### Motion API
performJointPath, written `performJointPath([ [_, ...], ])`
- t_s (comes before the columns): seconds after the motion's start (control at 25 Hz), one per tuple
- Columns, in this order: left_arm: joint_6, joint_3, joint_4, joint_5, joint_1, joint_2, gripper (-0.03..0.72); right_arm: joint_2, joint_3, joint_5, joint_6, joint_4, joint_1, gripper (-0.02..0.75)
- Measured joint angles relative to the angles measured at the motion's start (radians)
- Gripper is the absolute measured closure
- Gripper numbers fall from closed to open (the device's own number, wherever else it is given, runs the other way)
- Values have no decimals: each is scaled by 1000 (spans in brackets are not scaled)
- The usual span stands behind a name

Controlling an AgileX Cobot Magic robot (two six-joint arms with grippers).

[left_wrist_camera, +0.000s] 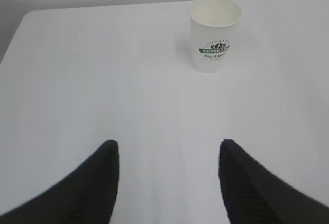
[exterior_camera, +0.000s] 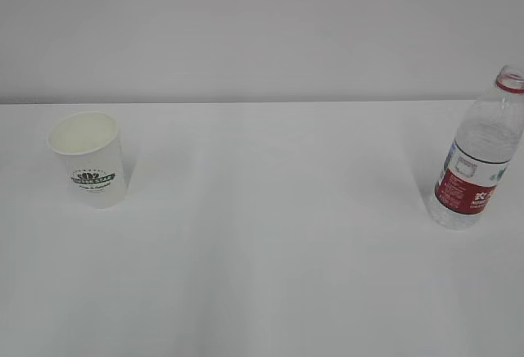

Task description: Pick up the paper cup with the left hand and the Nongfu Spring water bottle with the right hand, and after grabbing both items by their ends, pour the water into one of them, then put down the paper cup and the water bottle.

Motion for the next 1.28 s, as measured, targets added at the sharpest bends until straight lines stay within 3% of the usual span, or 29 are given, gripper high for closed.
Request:
performJointPath([
  [0.56,0,-16,27,-185,0,0,238,0,-44,-56,-2,6,0,150],
  [0.68,0,-16,40,-213,0,0,211,0,-44,-96,-4,6,0,150],
  [0.92,0,-16,62,-216,0,6,80,60,-44,-186,-20,10,0,149],
  [1.28,0,-16,-2,-287,0,135,69,202,-45,-344,-46,27,2,149],
])
